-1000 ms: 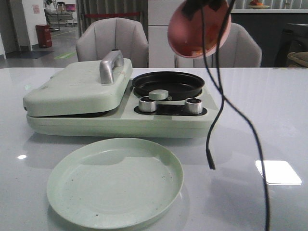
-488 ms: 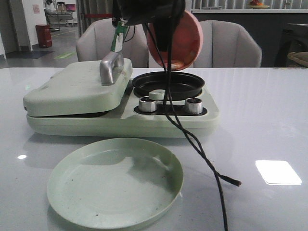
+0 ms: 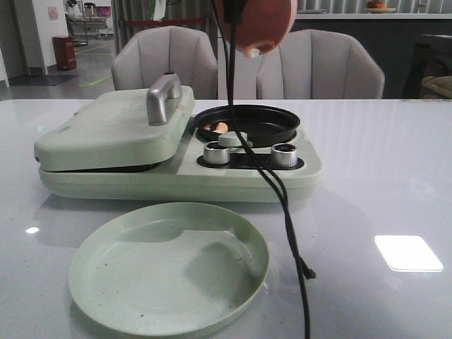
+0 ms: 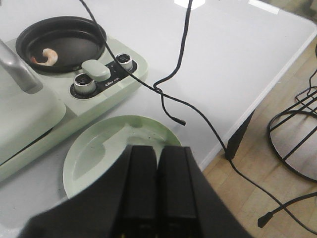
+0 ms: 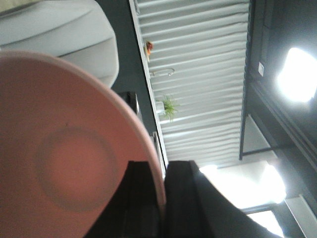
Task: Make breakfast with bread and shrimp
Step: 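Lift the pink bowl over the black pan and tip shrimp in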
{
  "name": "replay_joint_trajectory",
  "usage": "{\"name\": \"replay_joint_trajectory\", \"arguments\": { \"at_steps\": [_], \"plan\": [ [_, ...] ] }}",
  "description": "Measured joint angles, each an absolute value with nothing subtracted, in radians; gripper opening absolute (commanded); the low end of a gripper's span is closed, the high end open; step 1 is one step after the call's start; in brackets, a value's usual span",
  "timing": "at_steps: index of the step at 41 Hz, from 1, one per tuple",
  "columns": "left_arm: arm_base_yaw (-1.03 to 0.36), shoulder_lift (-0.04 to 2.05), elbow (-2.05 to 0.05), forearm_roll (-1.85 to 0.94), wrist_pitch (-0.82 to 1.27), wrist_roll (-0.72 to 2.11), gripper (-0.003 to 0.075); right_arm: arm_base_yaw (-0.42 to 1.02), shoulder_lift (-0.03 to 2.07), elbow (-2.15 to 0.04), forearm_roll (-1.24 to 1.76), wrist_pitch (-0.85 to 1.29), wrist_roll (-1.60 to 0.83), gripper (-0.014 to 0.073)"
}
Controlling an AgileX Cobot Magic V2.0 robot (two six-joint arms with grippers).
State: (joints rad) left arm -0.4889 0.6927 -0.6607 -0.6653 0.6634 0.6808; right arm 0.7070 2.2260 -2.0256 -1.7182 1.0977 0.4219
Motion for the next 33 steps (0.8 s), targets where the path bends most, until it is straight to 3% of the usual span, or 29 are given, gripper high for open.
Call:
{"name": "replay_joint_trajectory", "arguments": {
  "at_steps": [18,26,33],
  "plan": [
    [-0.489,0.693,-0.661,-0.665,0.663,0.681,0.0098,0.707,2.224,-2.028,-1.701,1.123,0.417,0.0017],
    [-0.489,0.693,-0.661,-0.665,0.663,0.681,0.0098,0.696,2.136,-2.028,-1.382,1.138,0.407,0.0017],
    [-0.489,0.693,-0.661,-0.665,0.663,0.681,0.0098,0.599,1.956,-1.948,-1.018,1.158,0.393,0.0017]
  ]
}}
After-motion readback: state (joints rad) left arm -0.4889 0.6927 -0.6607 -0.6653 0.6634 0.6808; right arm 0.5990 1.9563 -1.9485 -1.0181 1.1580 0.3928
